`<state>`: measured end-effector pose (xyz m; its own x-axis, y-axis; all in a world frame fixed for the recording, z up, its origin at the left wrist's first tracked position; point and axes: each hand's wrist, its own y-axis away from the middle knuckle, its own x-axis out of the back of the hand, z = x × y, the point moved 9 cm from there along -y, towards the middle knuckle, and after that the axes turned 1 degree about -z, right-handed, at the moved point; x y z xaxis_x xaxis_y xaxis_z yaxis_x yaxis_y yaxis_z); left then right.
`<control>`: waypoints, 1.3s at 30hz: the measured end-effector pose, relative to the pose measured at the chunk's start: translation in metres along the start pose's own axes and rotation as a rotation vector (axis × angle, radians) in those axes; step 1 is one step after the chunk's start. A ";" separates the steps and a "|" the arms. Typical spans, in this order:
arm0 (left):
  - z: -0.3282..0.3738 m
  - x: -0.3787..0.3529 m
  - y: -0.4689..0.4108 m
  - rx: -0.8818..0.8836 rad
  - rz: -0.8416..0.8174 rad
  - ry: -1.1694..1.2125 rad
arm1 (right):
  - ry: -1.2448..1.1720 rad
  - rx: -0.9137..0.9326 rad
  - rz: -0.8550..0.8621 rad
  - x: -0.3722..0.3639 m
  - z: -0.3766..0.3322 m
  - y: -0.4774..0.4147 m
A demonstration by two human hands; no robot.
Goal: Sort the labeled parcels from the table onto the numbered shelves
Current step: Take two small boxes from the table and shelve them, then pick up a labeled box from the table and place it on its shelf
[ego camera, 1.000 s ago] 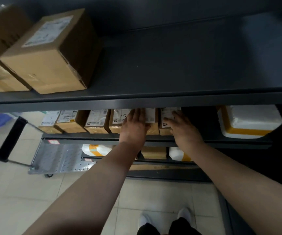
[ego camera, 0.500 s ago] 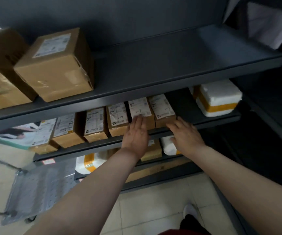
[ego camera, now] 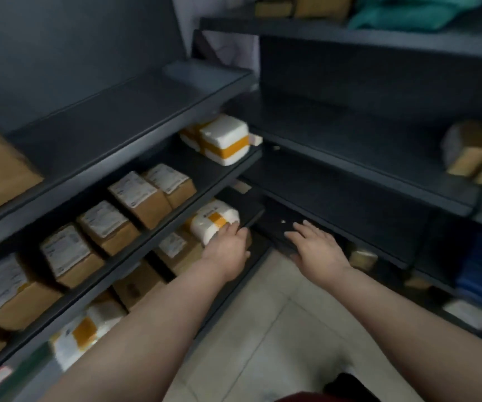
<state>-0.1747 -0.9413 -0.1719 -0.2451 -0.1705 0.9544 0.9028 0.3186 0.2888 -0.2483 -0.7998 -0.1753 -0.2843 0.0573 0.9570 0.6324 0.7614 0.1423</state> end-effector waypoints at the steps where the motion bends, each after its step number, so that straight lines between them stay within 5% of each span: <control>1: 0.024 0.000 -0.004 -0.058 -0.013 -0.009 | -0.006 -0.060 0.004 0.002 0.019 0.017; 11: 0.301 -0.017 0.007 -0.549 -0.104 -0.104 | -0.066 -0.573 0.074 0.016 0.193 0.224; 21: 0.609 -0.065 0.136 -0.968 -0.169 -0.171 | -0.171 -1.030 0.157 0.016 0.346 0.517; 39: 0.992 -0.145 0.321 -1.580 -0.259 -0.359 | -0.174 -1.756 0.342 0.025 0.467 0.883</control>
<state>-0.1998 0.1102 -0.1427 -0.2995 0.2197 0.9285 0.2151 -0.9325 0.2900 -0.0338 0.1756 -0.1437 0.0185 0.1974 0.9802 0.5868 -0.7959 0.1492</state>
